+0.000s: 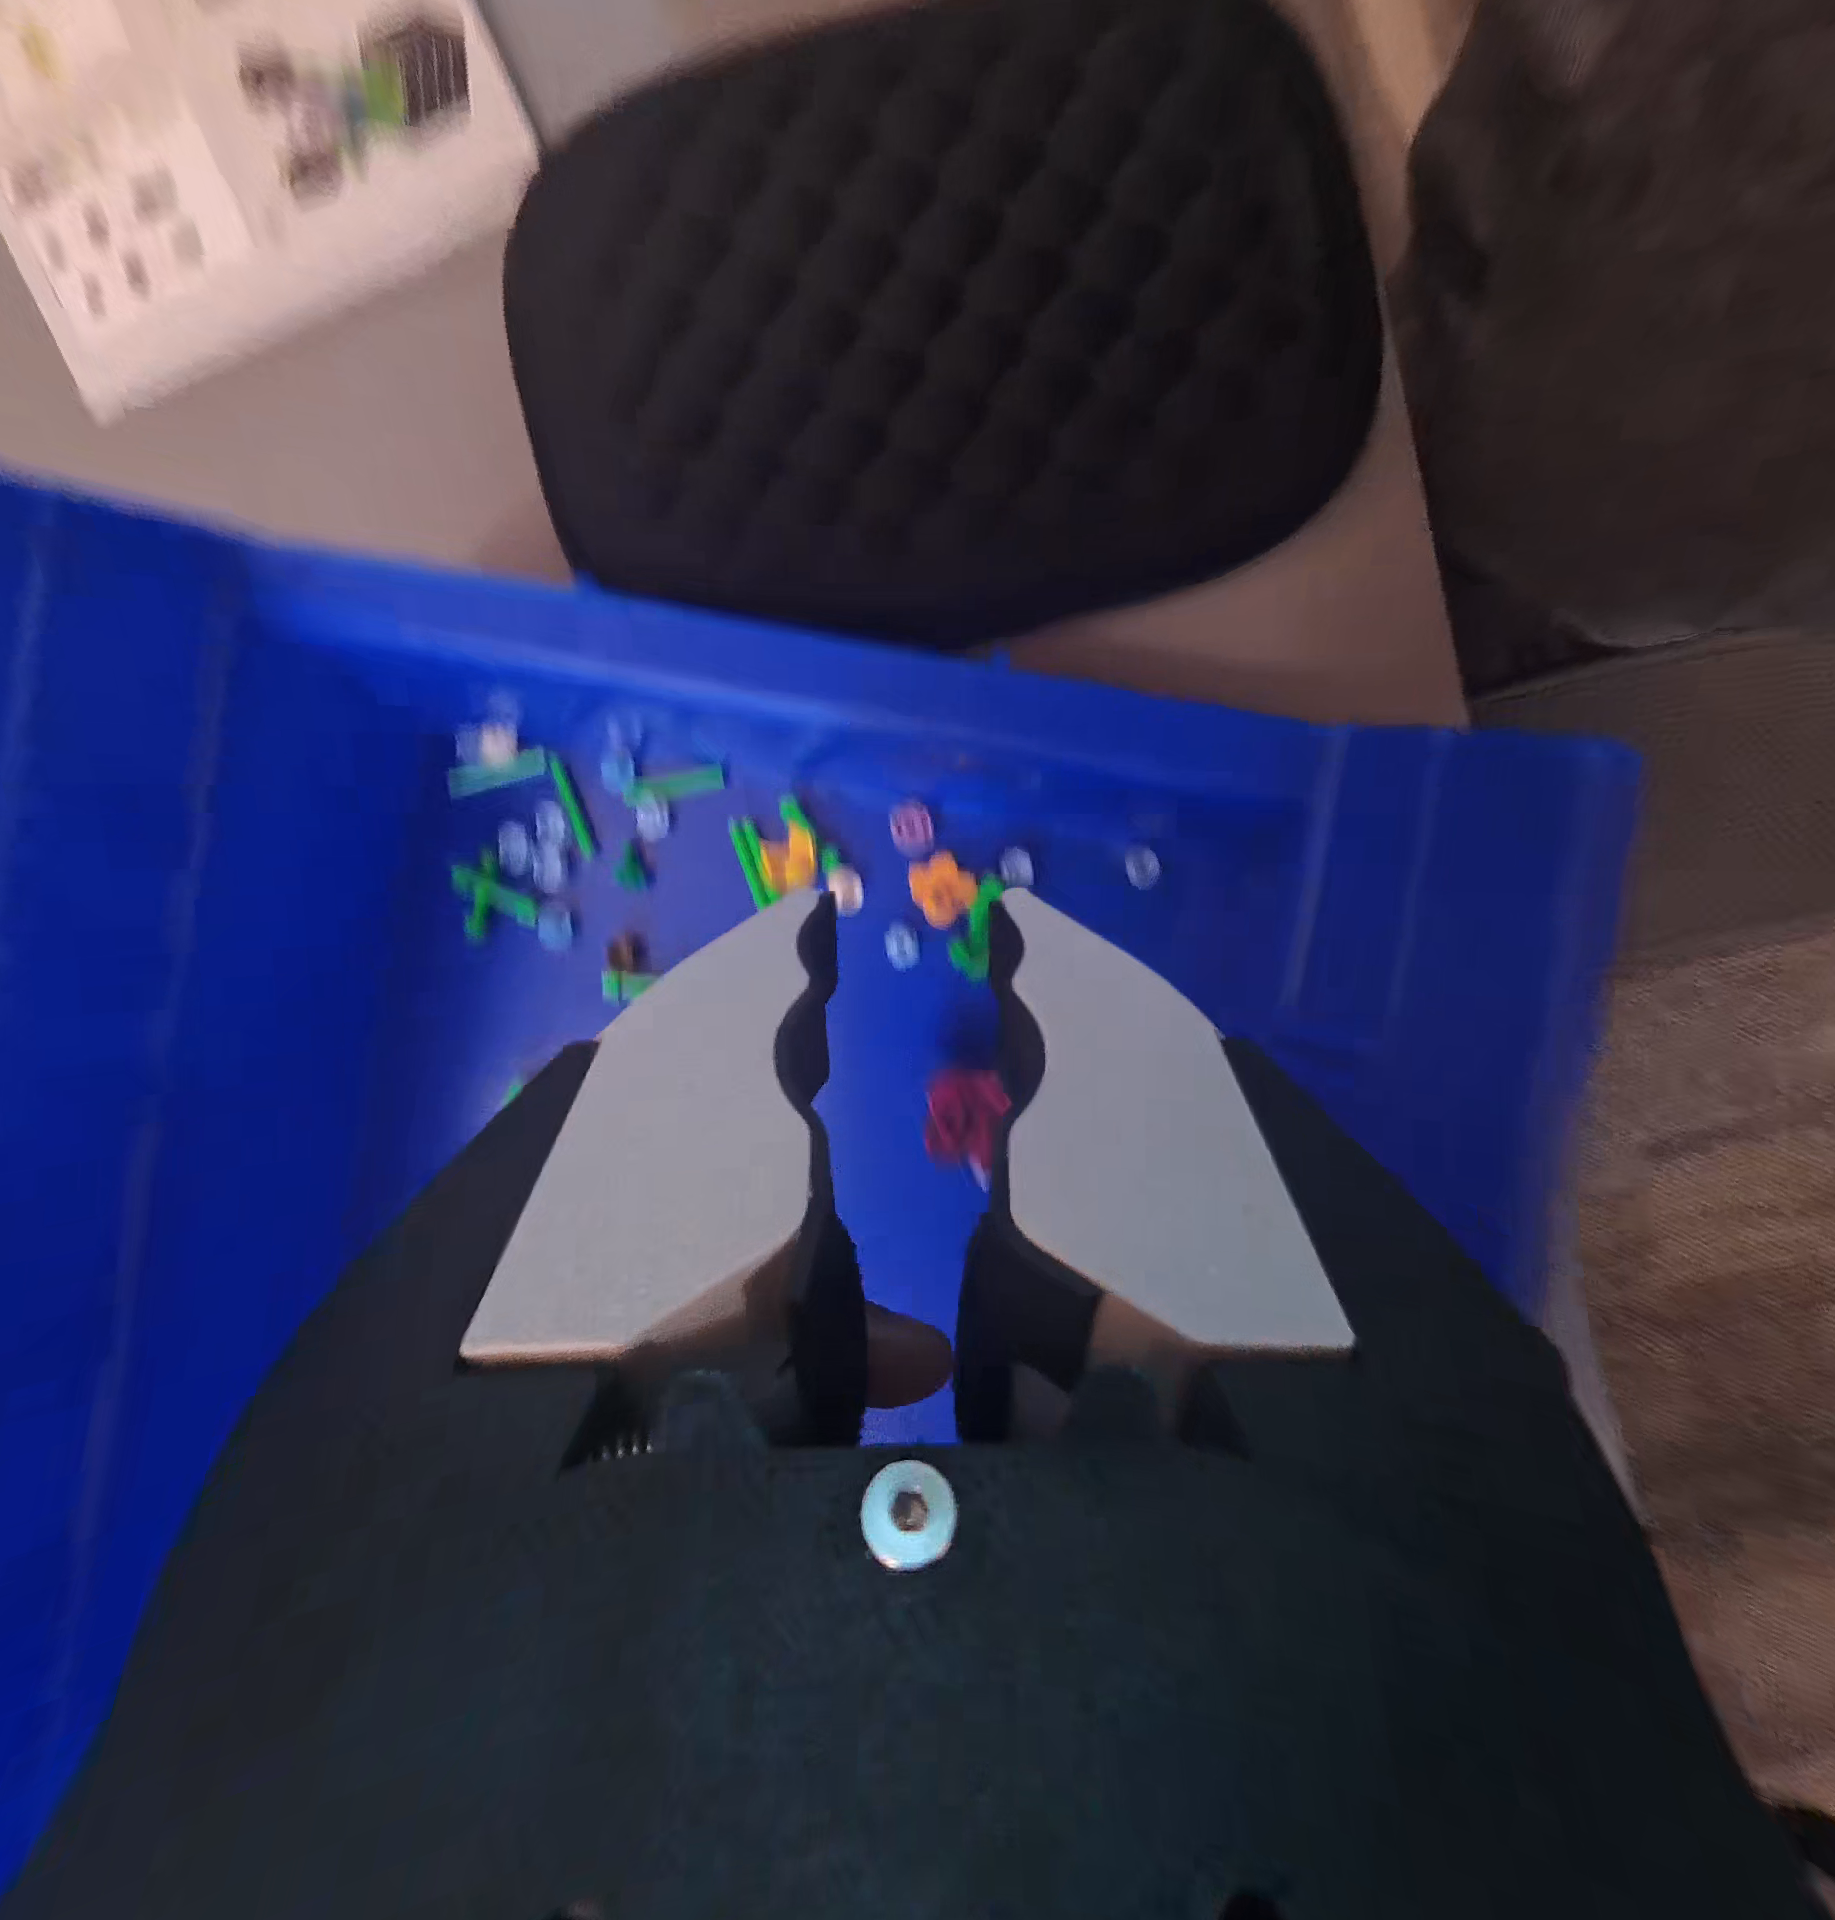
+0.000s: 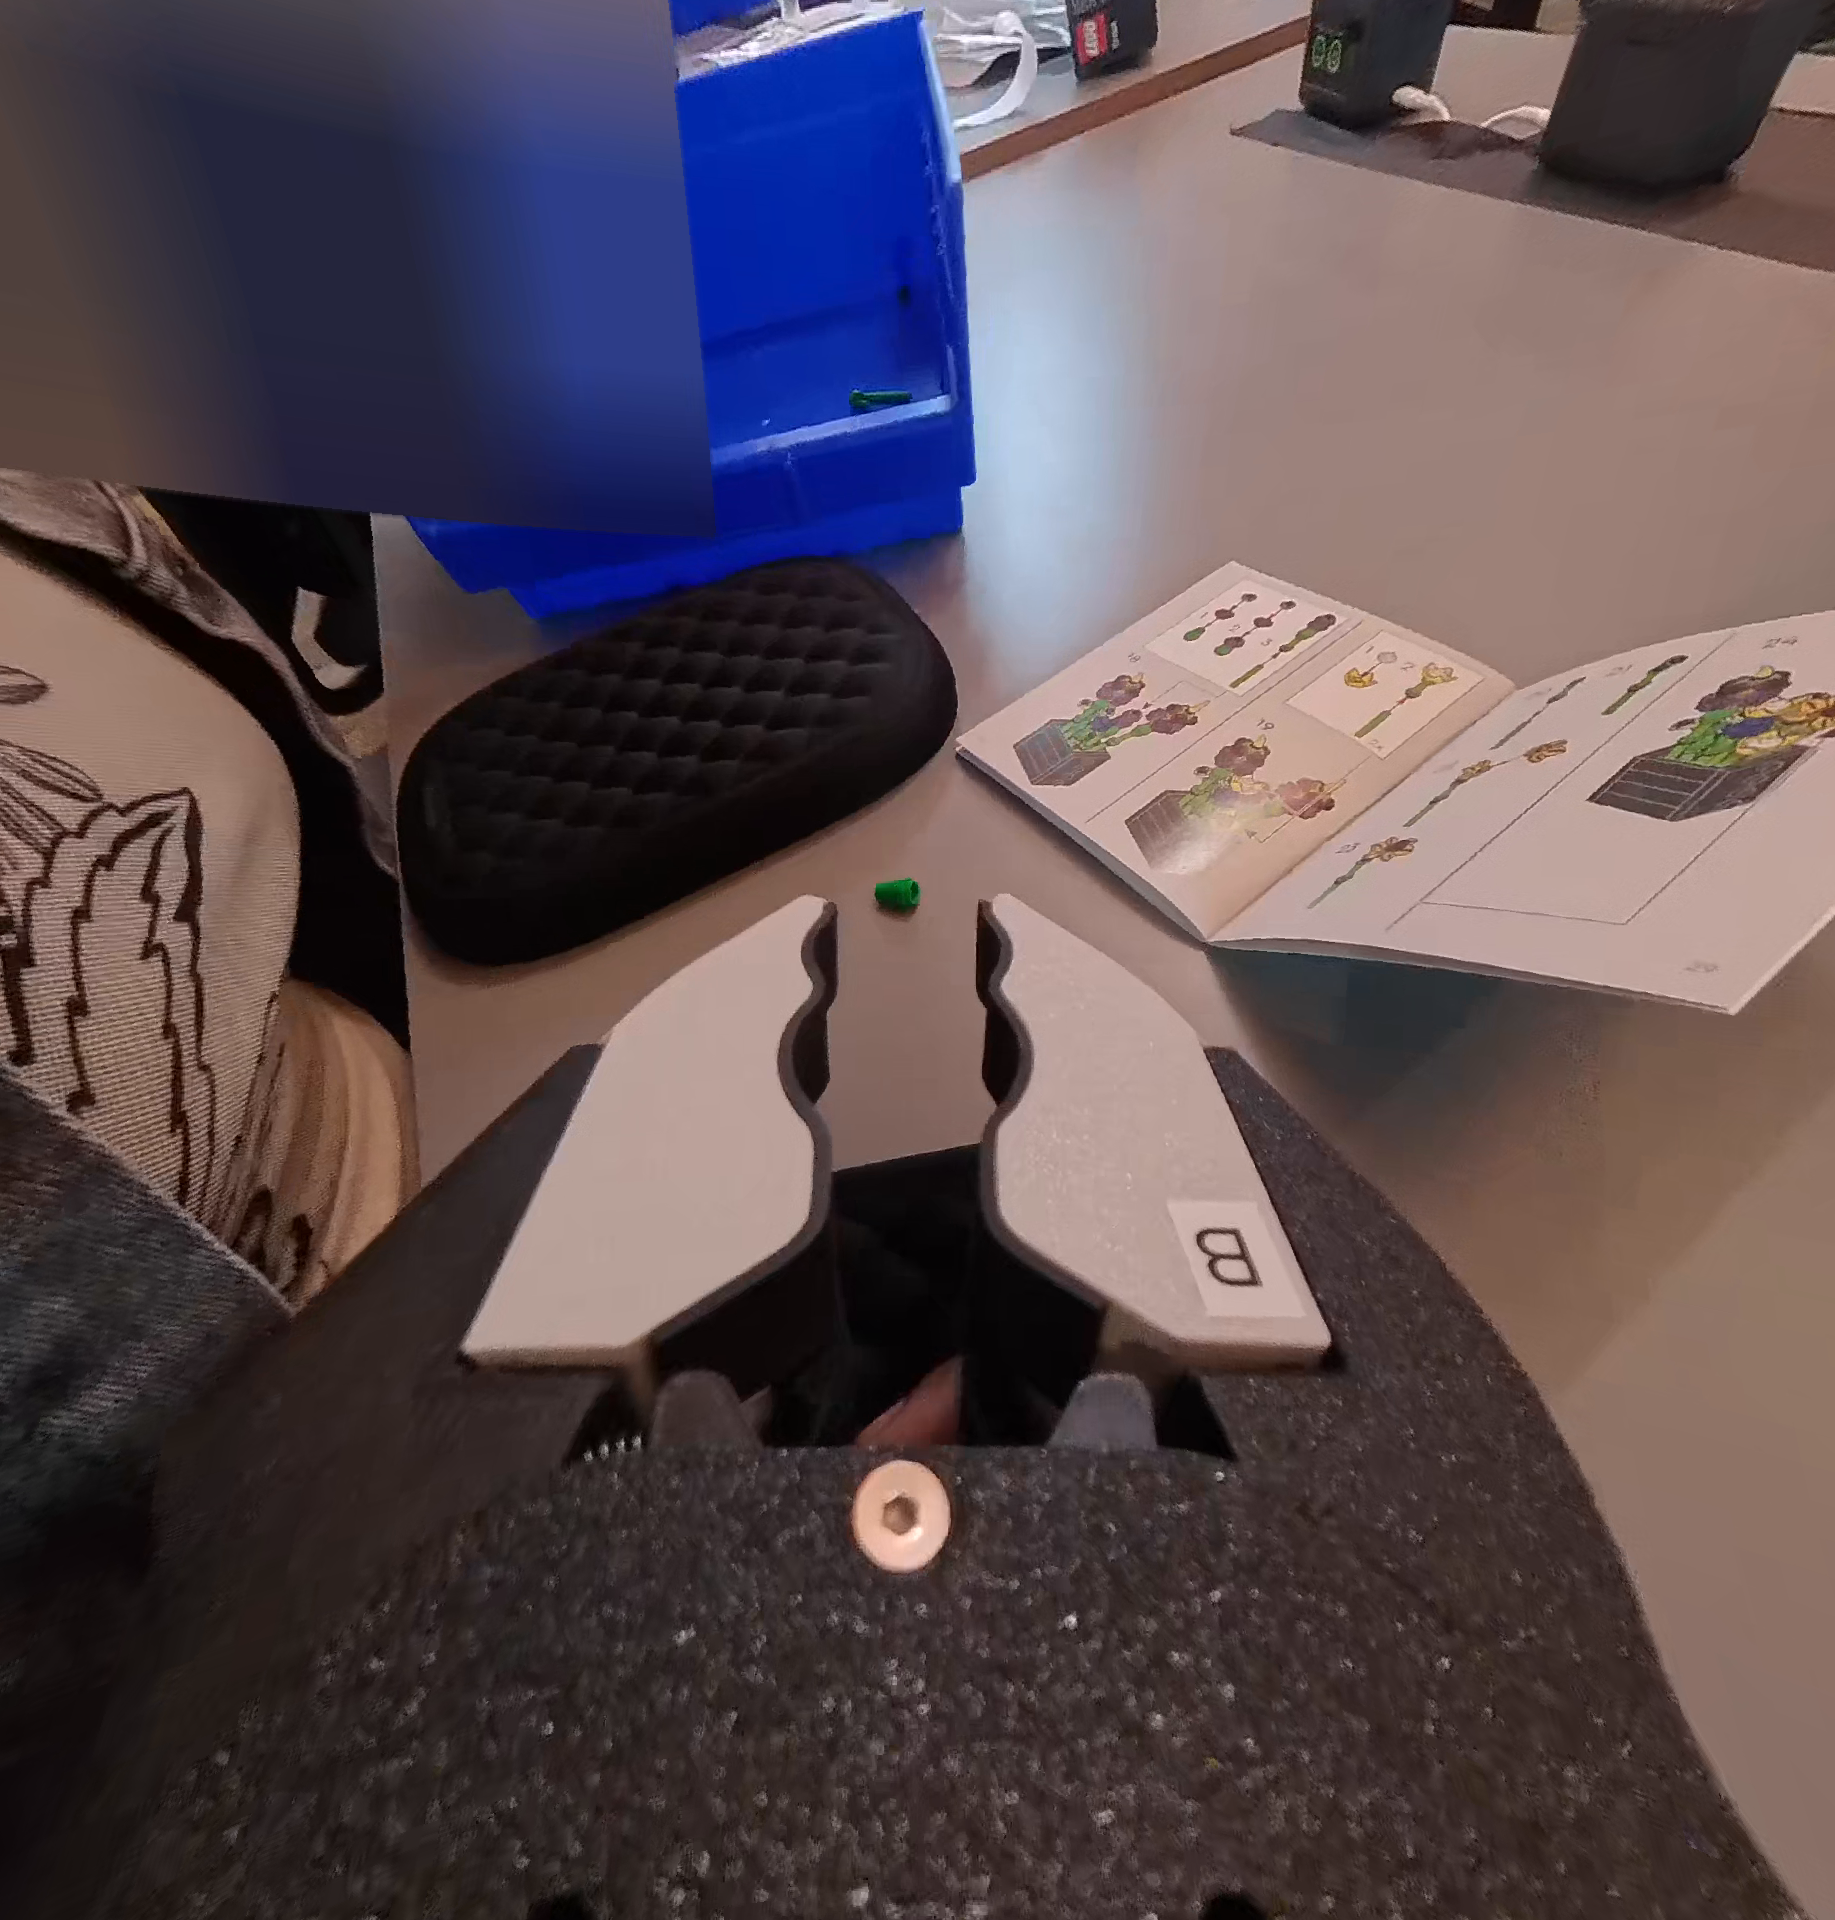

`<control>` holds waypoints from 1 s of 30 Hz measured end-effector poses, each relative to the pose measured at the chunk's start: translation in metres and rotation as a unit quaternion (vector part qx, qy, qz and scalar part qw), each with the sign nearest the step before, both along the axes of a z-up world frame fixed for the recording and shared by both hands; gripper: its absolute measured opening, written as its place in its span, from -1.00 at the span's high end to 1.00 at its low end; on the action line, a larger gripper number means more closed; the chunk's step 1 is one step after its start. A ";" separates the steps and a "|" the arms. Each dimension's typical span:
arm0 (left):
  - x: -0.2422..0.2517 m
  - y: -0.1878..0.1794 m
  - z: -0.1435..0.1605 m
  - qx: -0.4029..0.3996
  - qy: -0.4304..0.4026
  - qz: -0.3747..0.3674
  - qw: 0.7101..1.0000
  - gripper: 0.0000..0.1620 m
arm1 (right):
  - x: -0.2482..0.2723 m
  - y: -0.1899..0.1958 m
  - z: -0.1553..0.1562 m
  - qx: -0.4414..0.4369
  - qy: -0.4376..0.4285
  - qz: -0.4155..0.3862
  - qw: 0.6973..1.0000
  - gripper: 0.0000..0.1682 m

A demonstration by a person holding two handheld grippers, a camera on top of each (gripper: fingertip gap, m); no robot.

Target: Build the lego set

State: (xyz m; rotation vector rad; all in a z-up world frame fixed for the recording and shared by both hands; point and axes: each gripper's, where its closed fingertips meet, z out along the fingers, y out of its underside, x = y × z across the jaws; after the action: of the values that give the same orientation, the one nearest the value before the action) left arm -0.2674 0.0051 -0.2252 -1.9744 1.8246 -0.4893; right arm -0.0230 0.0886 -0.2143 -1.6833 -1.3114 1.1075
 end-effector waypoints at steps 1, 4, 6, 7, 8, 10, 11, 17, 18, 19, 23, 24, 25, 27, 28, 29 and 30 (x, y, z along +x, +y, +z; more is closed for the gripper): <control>0.006 0.000 -0.004 -0.003 -0.010 -0.012 1.000 0.69 | 0.000 0.001 -0.001 -0.008 -0.001 -0.001 1.000 0.69; 0.011 0.001 -0.022 -0.009 0.023 -0.041 0.999 0.76 | -0.001 0.003 -0.004 -0.024 -0.010 -0.002 1.000 0.66; 0.008 0.001 -0.031 -0.011 0.059 -0.056 0.997 0.75 | -0.001 0.003 -0.006 -0.029 -0.017 -0.003 0.999 0.65; 0.007 0.001 -0.033 -0.013 0.065 -0.058 0.996 0.75 | -0.001 0.004 -0.007 -0.028 -0.019 -0.005 0.999 0.65; 0.009 0.001 -0.033 -0.019 0.057 -0.060 0.996 0.75 | -0.001 0.004 -0.007 -0.026 -0.019 -0.008 0.999 0.65; 0.015 0.001 -0.032 -0.033 0.025 -0.052 0.998 0.77 | -0.001 0.004 -0.007 -0.022 -0.019 -0.011 1.000 0.65; 0.017 0.001 -0.032 -0.041 0.016 -0.047 0.998 0.79 | -0.001 0.005 -0.007 -0.021 -0.018 -0.012 1.000 0.65; 0.017 0.000 -0.041 -0.045 0.028 -0.044 0.998 0.80 | 0.000 0.004 -0.005 -0.023 -0.013 -0.009 1.000 0.64; 0.018 -0.001 -0.042 -0.045 0.030 -0.046 0.997 0.80 | 0.000 0.005 -0.005 -0.025 -0.011 -0.009 1.000 0.64; 0.019 0.000 -0.042 -0.043 0.027 -0.045 0.998 0.81 | 0.000 0.005 -0.004 -0.026 -0.010 -0.009 1.000 0.64; 0.019 0.003 -0.042 -0.031 0.029 -0.042 0.998 0.86 | 0.001 0.004 -0.002 -0.019 -0.002 -0.012 1.000 0.63; 0.019 0.003 -0.043 -0.028 0.029 -0.044 0.998 0.86 | 0.001 0.004 -0.001 -0.018 0.000 -0.012 1.000 0.63; 0.019 0.002 -0.042 -0.028 0.030 -0.046 0.998 0.86 | 0.001 0.004 -0.001 -0.017 0.001 -0.012 1.000 0.63; 0.019 0.001 -0.043 -0.028 0.034 -0.048 0.998 0.80 | 0.001 0.005 0.000 -0.016 0.003 -0.012 1.000 0.63; 0.017 0.002 -0.043 -0.025 0.038 -0.046 0.998 0.79 | 0.002 0.005 0.000 -0.017 0.004 -0.012 1.000 0.63; 0.016 0.002 -0.042 -0.022 0.040 -0.045 0.998 0.78 | 0.002 0.004 0.000 -0.018 0.006 -0.012 1.000 0.63; 0.017 0.002 -0.042 -0.022 0.040 -0.043 0.998 0.78 | 0.002 0.004 0.001 -0.019 0.007 -0.011 1.000 0.63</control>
State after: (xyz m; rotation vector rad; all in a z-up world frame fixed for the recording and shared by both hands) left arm -0.2508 0.0067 -0.2667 -1.9774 1.9706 -0.4879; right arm -0.0211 0.0927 -0.2135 -1.7099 -1.2677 1.1359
